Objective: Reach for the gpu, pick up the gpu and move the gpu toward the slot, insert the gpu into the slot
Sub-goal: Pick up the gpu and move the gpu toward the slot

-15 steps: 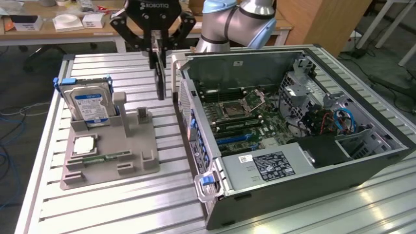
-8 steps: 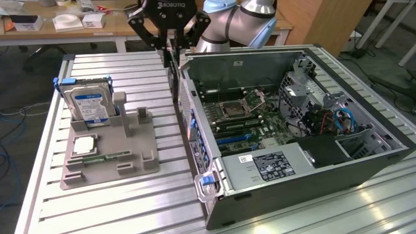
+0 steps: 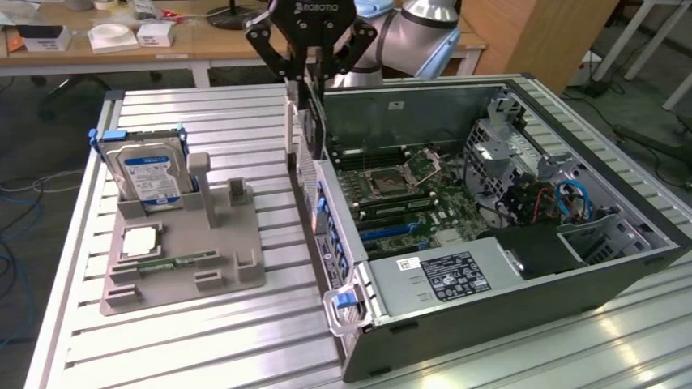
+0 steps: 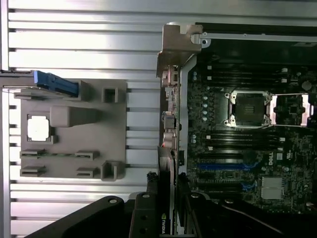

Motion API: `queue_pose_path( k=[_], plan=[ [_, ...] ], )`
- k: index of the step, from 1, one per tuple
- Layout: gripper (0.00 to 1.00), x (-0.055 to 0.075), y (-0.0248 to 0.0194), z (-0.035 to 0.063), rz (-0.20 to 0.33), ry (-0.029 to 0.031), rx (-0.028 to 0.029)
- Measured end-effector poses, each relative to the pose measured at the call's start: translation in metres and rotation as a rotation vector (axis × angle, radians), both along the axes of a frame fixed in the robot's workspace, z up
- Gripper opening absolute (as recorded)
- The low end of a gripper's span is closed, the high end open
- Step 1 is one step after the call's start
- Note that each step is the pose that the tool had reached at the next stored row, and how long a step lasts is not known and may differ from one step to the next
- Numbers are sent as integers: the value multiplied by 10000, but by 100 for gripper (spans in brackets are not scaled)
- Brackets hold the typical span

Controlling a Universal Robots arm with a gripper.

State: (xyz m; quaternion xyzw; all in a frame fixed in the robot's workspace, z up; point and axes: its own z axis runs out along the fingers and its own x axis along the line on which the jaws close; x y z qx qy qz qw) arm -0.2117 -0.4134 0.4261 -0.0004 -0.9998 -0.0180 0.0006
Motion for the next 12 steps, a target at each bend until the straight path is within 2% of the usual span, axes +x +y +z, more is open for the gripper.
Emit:
queue_pose_path(
  k=[12],
  plan=[
    [26,373,-10,13,0,29,5]
  ],
)
